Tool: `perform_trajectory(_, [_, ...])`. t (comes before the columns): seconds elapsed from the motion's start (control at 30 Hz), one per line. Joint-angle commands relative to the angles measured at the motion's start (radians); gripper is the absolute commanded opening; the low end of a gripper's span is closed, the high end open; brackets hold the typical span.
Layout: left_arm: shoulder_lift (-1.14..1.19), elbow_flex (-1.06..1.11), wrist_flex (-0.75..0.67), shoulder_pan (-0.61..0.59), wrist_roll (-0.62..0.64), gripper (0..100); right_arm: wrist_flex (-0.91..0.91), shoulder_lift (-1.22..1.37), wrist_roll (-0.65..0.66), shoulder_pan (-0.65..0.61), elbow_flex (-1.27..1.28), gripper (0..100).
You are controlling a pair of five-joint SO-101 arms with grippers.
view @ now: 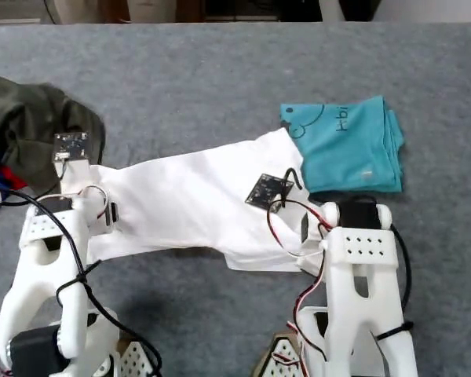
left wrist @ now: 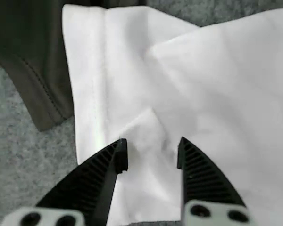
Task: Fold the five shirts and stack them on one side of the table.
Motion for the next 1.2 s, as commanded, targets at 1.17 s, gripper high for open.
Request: perform_trajectory(1.17, [0.993, -1.293, 0.496, -0.006, 0.351, 2, -0.318, 1.112, -0.351, -0.137, -1.004, 0.5])
